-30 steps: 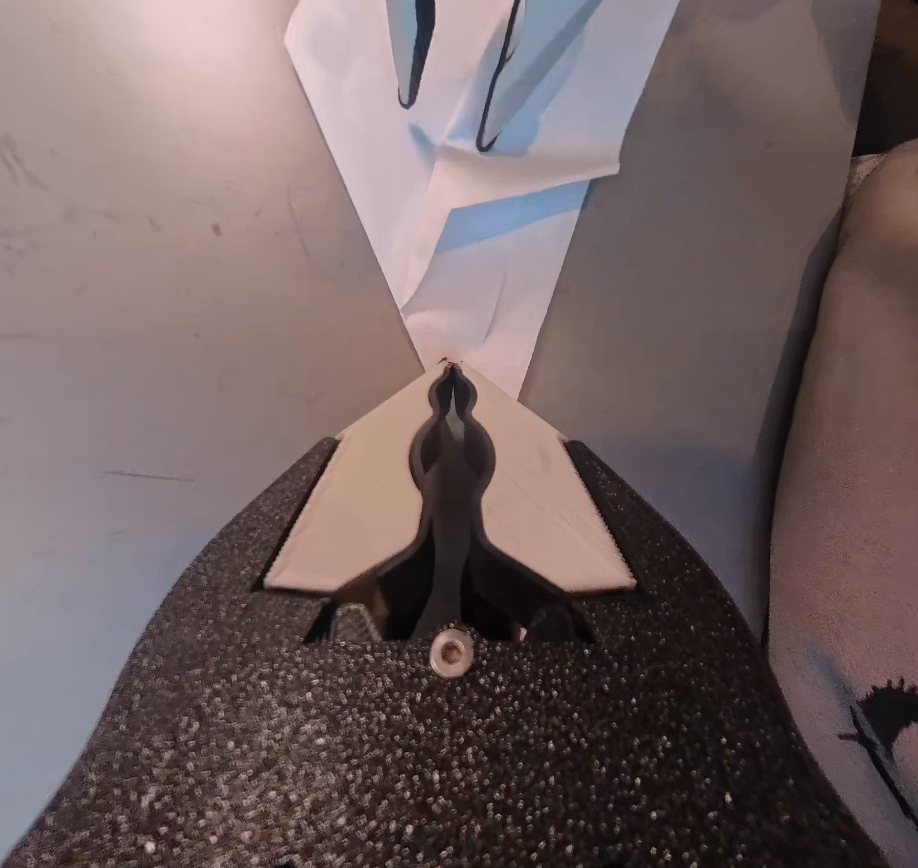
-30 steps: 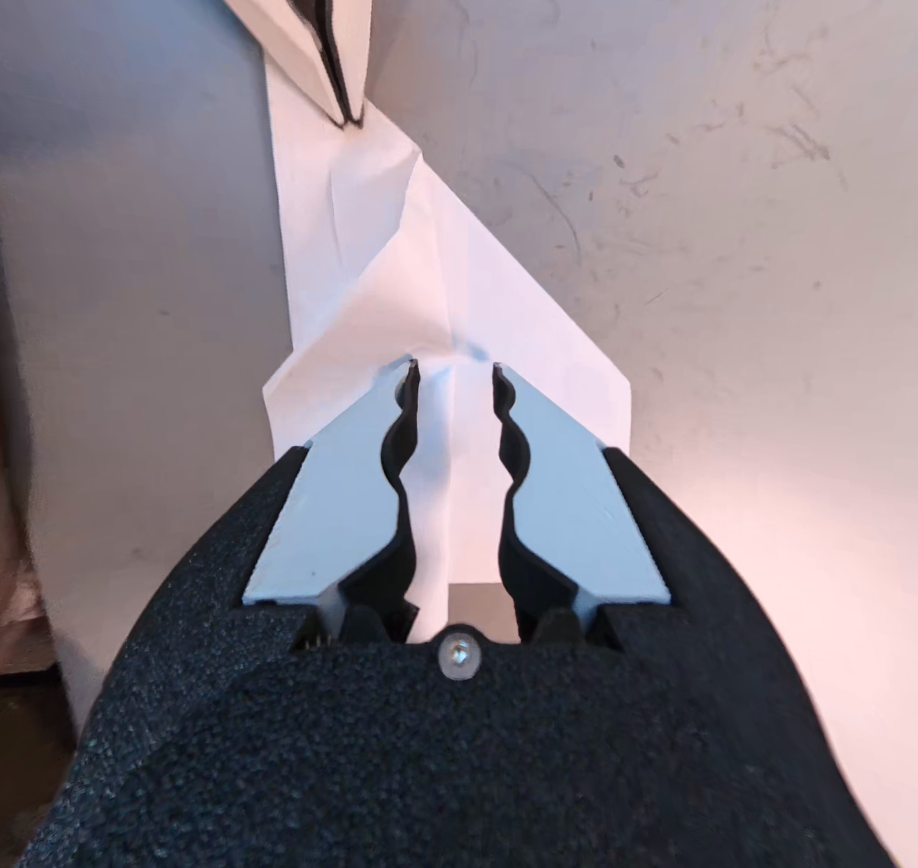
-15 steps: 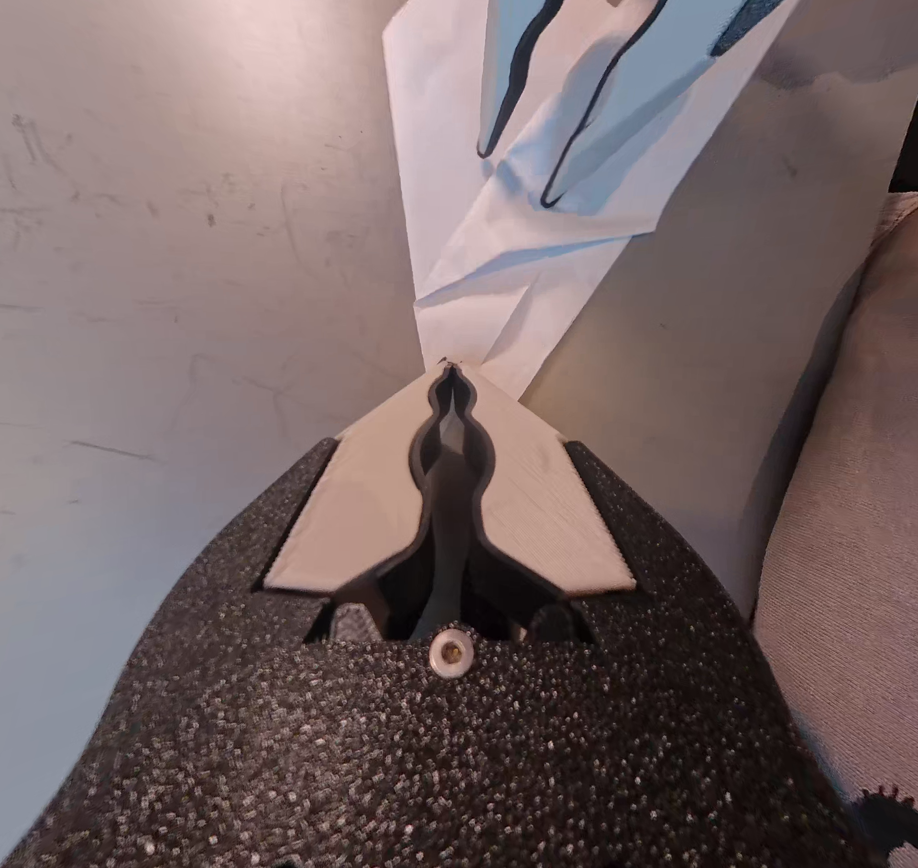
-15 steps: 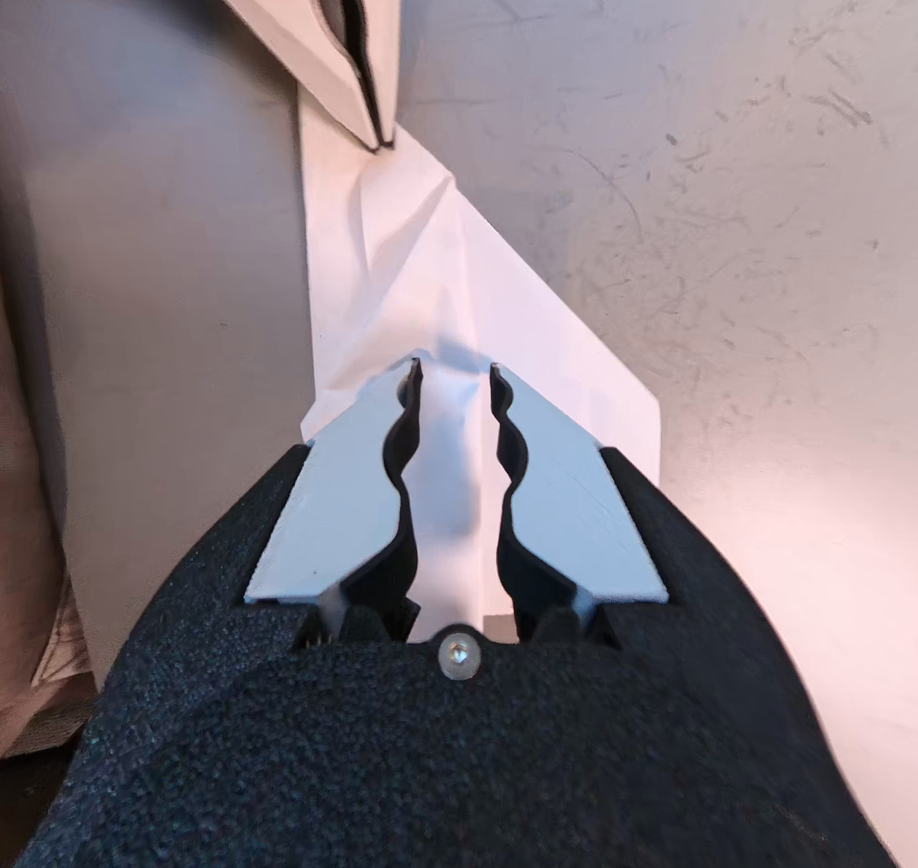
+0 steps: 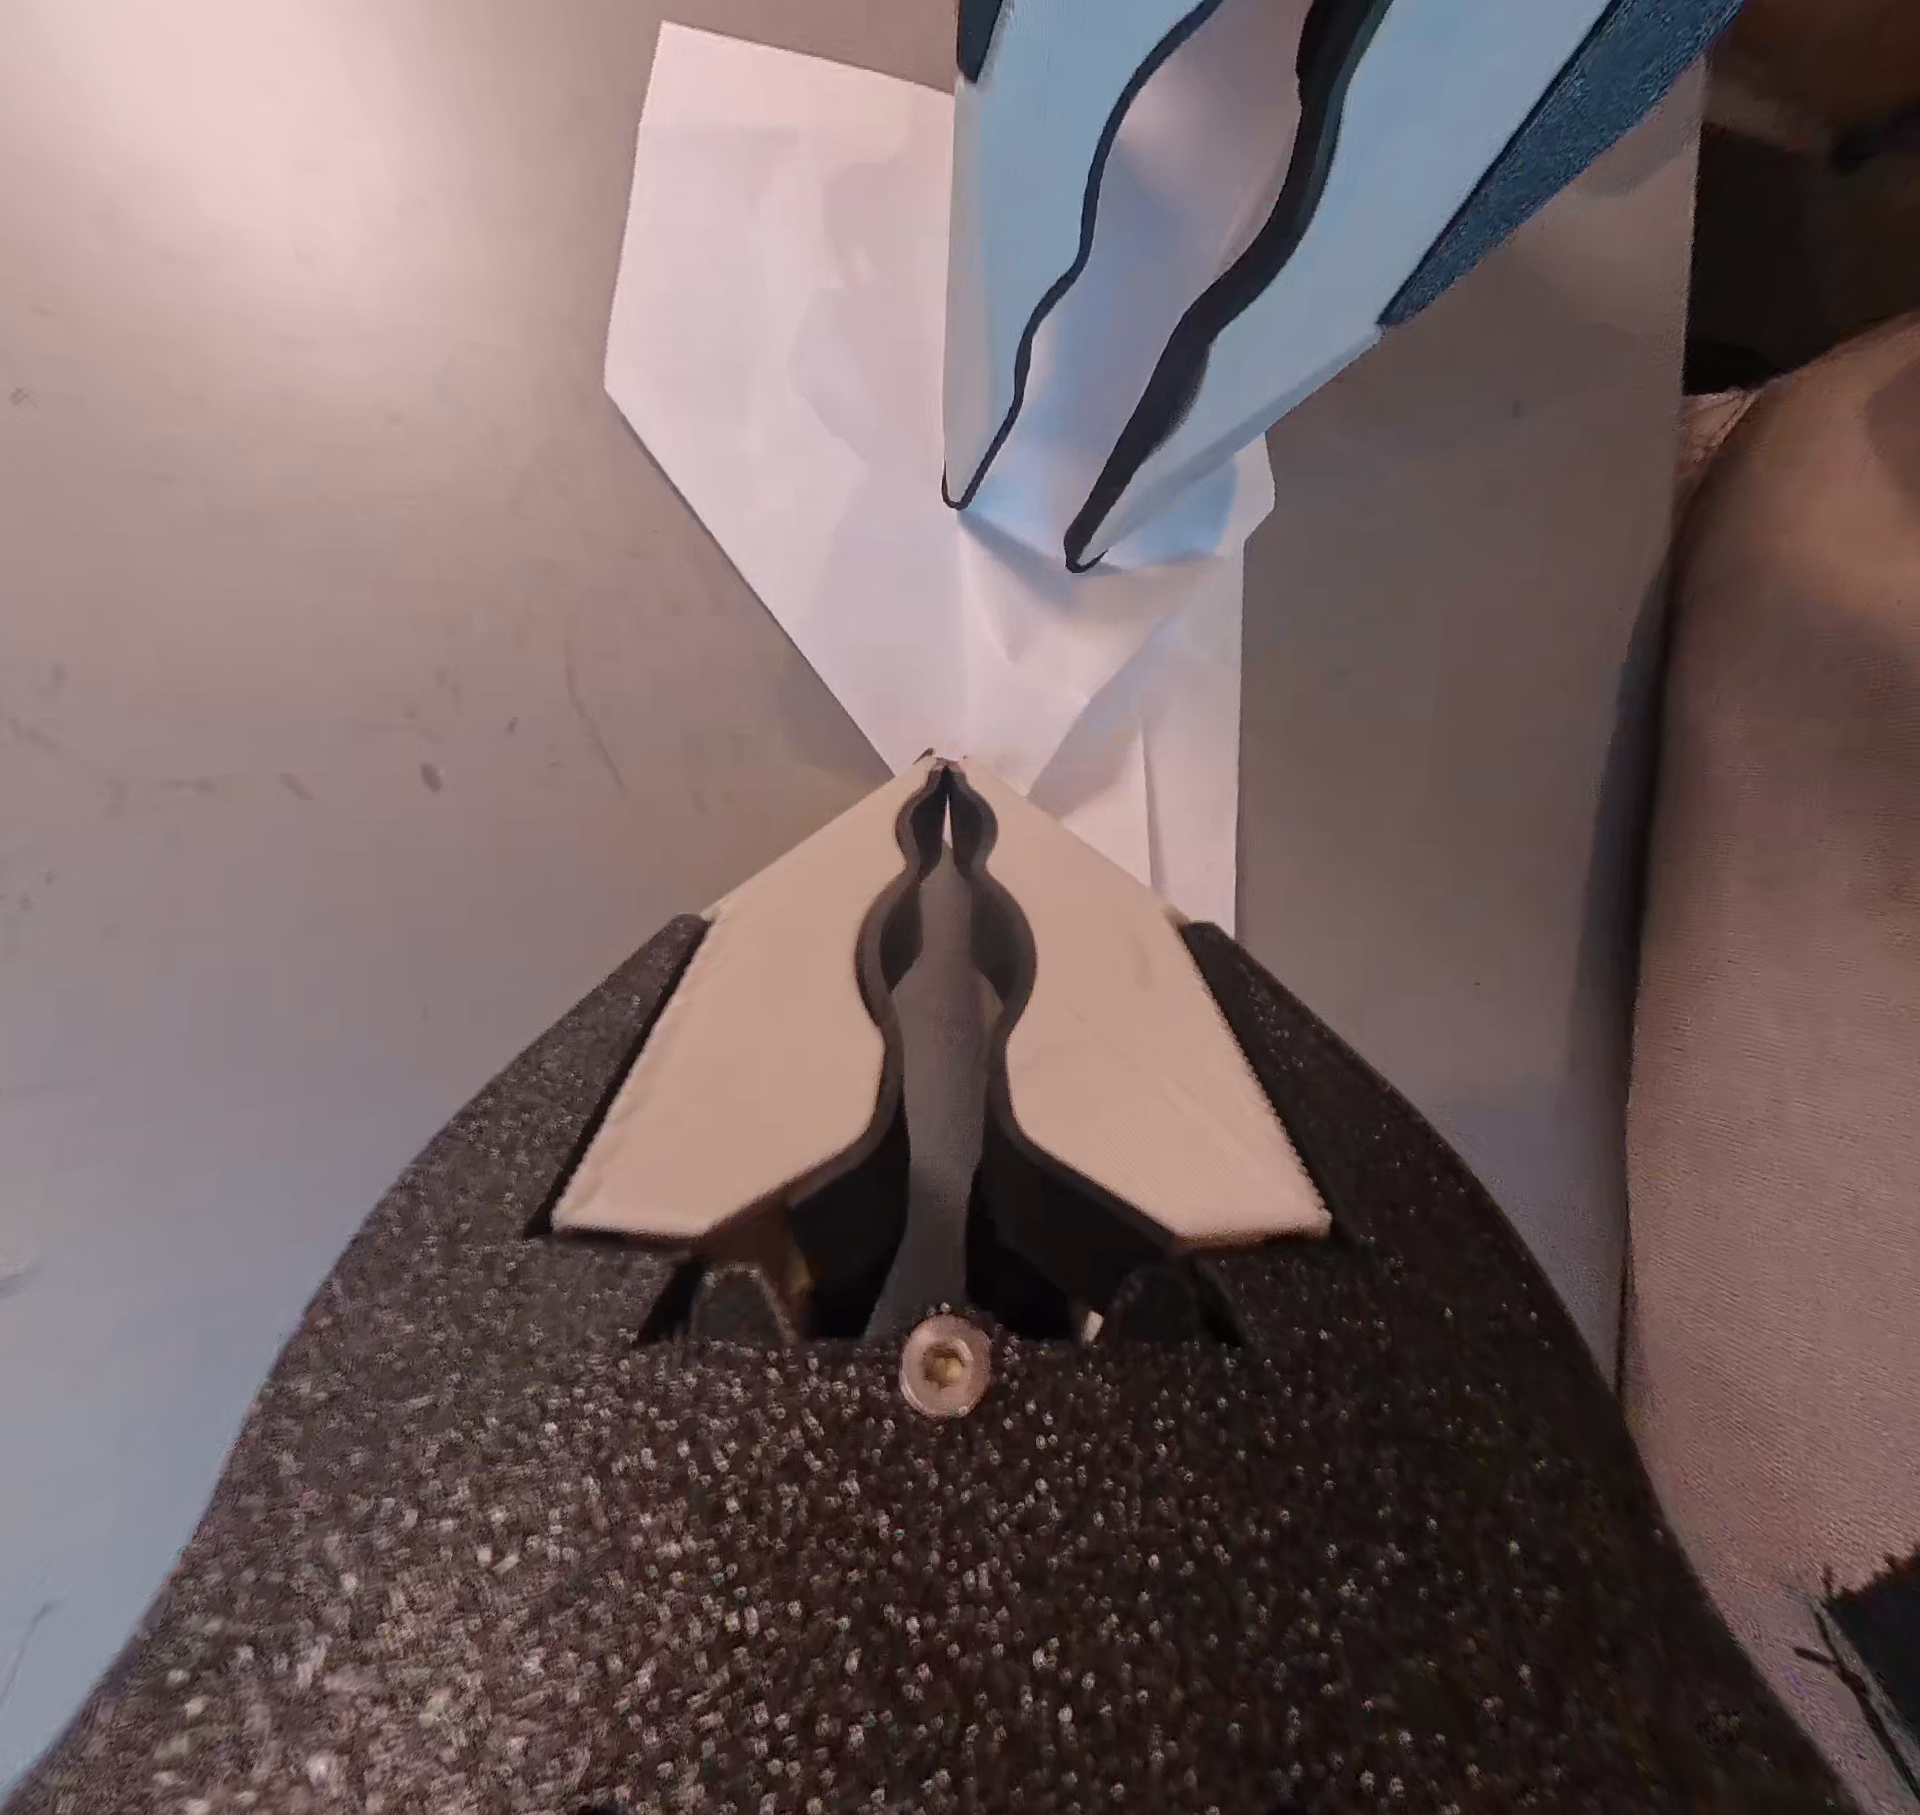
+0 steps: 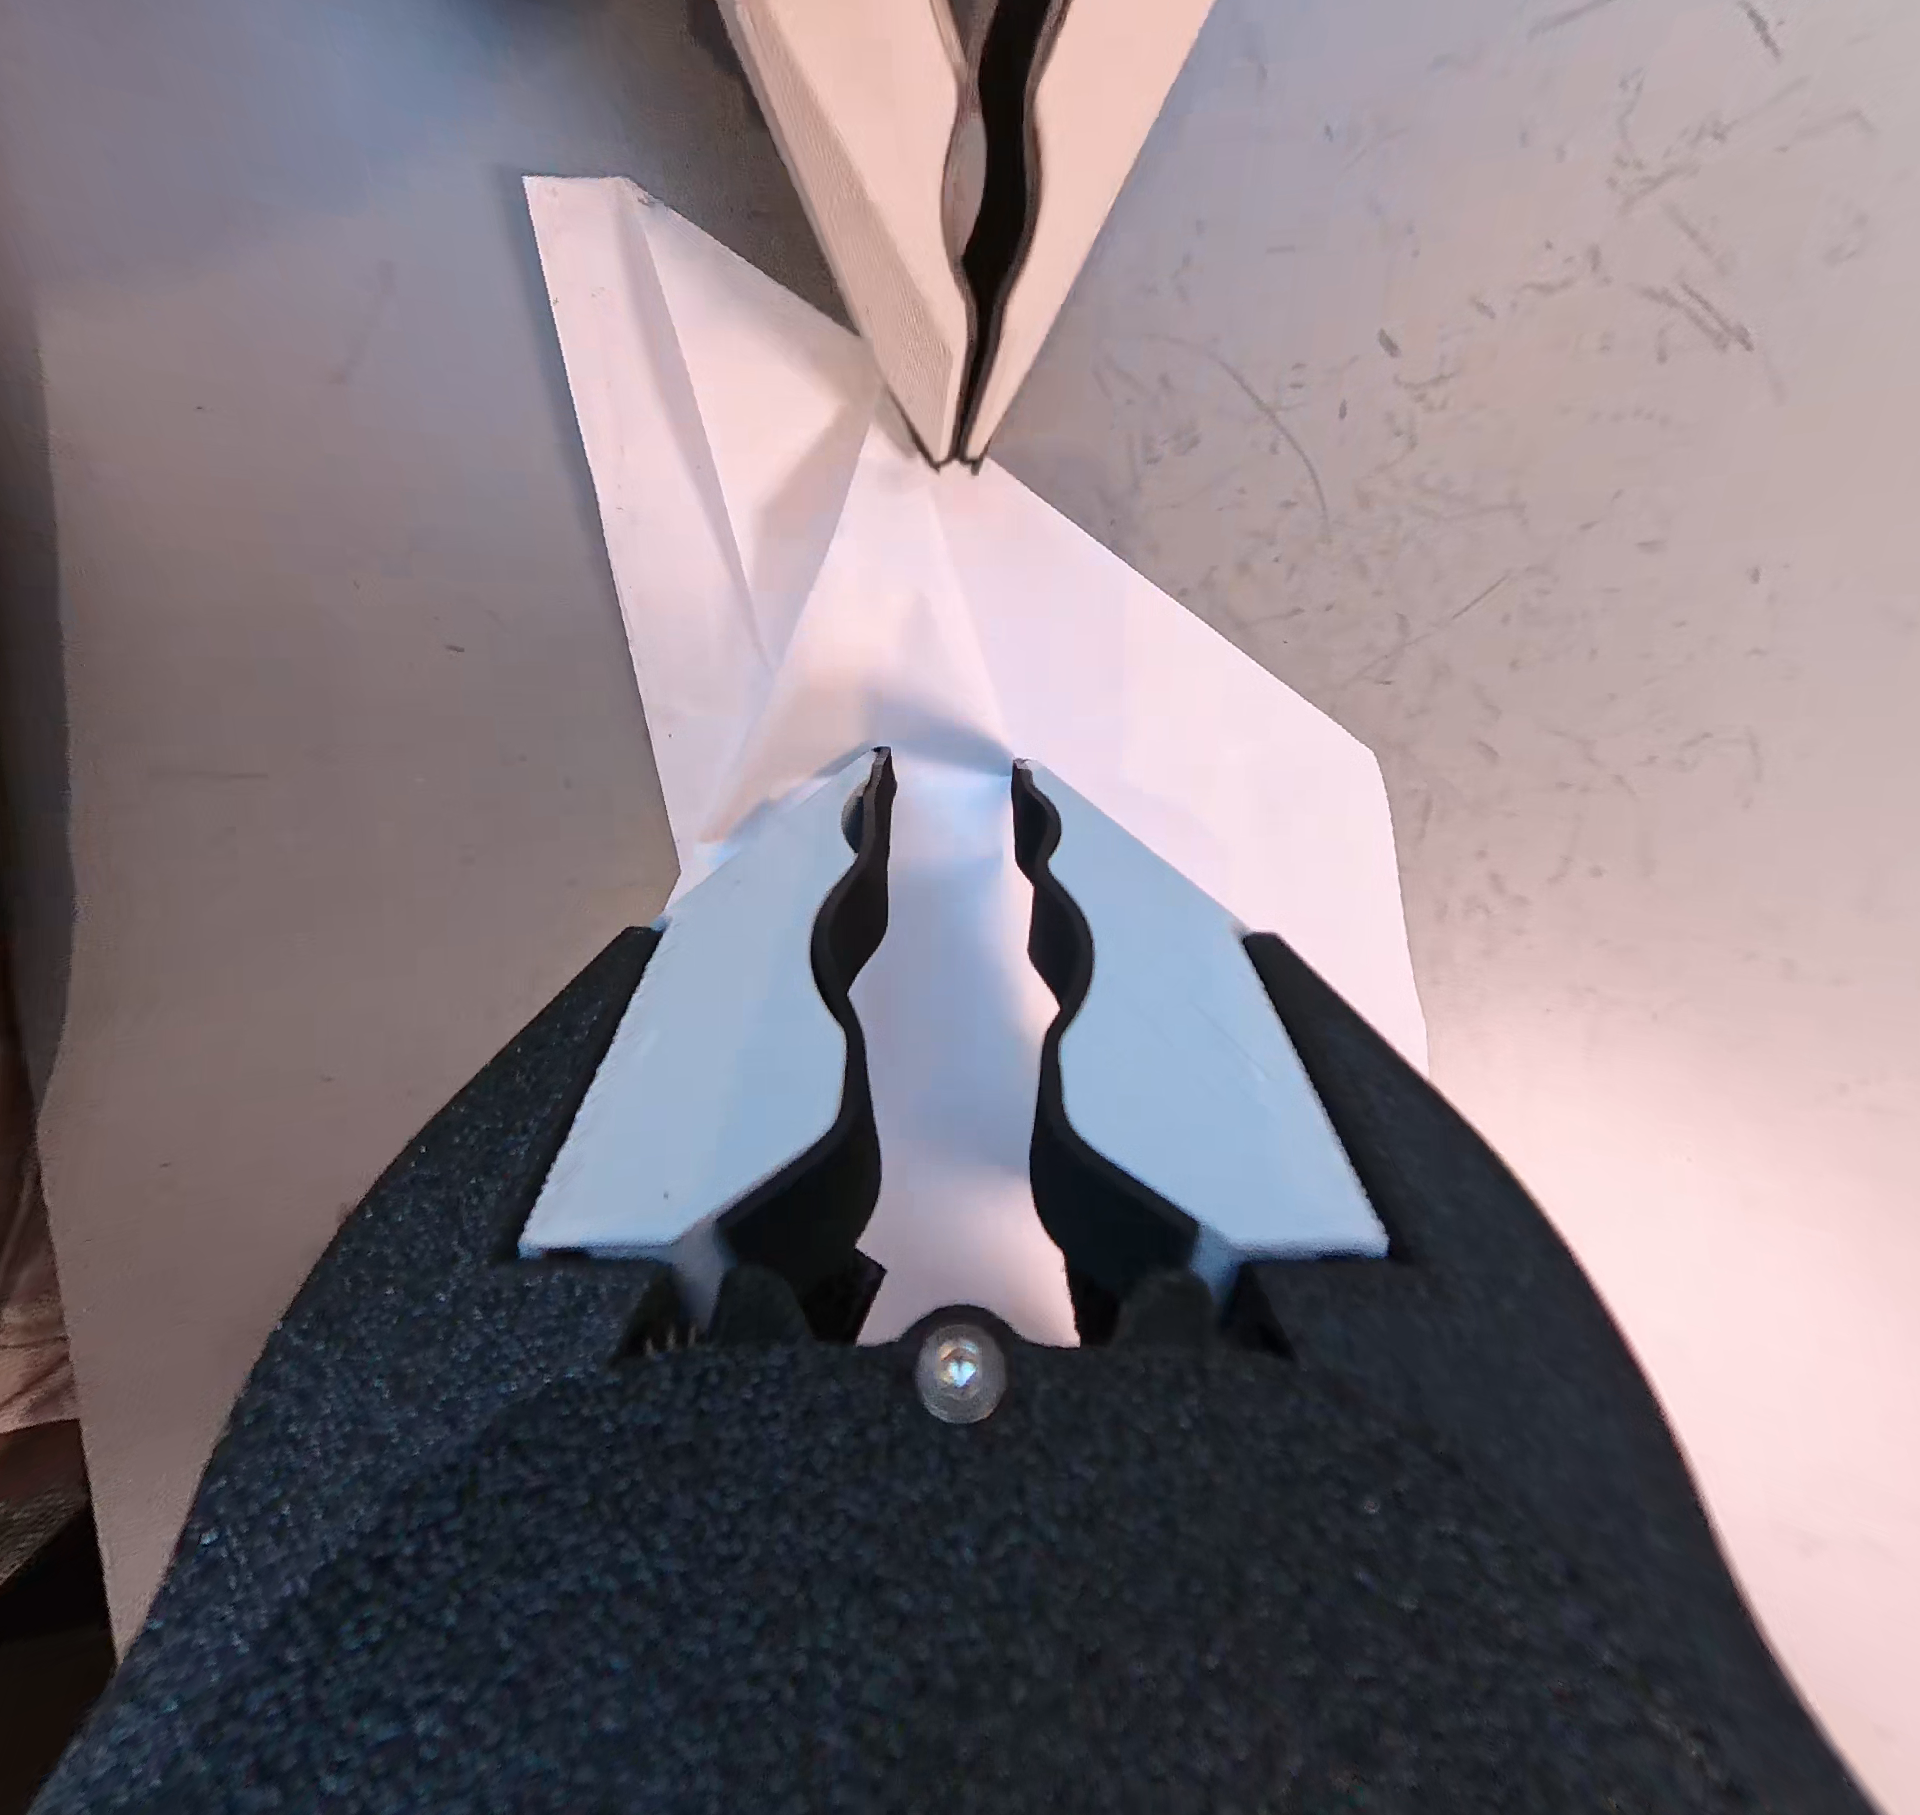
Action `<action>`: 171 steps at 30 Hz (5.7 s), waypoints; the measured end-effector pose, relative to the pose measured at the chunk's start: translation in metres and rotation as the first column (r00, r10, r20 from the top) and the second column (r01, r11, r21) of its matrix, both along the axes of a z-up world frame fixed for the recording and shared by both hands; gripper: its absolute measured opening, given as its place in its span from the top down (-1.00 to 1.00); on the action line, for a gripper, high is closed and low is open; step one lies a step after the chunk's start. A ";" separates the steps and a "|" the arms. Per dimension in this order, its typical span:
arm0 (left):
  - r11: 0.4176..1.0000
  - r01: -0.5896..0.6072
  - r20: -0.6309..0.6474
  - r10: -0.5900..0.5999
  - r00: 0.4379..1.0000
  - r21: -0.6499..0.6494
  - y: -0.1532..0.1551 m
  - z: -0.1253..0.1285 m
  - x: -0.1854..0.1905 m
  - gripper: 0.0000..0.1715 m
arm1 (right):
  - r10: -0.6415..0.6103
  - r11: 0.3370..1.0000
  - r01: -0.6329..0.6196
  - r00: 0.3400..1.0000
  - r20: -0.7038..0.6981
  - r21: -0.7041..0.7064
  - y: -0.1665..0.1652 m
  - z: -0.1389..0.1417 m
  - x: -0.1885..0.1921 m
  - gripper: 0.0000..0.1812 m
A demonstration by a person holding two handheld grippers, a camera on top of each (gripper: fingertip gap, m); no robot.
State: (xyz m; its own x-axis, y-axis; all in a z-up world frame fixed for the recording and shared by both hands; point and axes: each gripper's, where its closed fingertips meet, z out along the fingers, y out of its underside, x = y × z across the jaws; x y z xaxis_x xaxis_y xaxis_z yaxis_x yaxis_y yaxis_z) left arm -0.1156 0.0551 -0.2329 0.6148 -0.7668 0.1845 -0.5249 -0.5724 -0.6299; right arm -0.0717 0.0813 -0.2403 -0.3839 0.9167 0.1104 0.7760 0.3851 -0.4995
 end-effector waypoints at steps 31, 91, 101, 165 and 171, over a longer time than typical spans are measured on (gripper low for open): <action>0.999 0.006 0.050 -0.008 0.999 0.031 -0.003 -0.002 0.003 1.00 | -0.062 0.990 0.065 0.998 0.032 -0.123 0.004 -0.002 0.028 0.76; 0.992 0.095 -0.001 -0.096 0.995 0.088 -0.008 -0.009 -0.004 1.00 | 0.039 0.993 -0.037 0.999 0.019 -0.109 -0.029 -0.002 -0.035 0.99; 0.983 0.109 -0.087 -0.097 0.991 0.145 -0.007 -0.010 -0.004 1.00 | -0.060 0.973 0.052 0.998 -0.029 -0.225 -0.024 0.003 -0.039 0.89; 0.999 0.032 0.012 -0.033 0.999 0.030 -0.018 -0.008 0.006 0.98 | -0.058 0.990 0.083 0.977 -0.204 0.115 0.016 0.011 0.063 1.00; 0.996 0.083 0.116 -0.078 0.990 -0.036 -0.027 0.001 0.012 0.87 | 0.122 0.838 0.051 0.953 -0.278 0.543 0.026 0.006 0.056 1.00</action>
State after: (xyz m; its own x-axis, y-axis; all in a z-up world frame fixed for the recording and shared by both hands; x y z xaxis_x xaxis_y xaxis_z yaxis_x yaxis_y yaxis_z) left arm -0.1041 0.0284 -0.2321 0.5247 -0.8033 0.2817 -0.4961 -0.5574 -0.6657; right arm -0.0161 0.1076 -0.2344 -0.2861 0.6629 0.6919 0.6093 0.6831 -0.4025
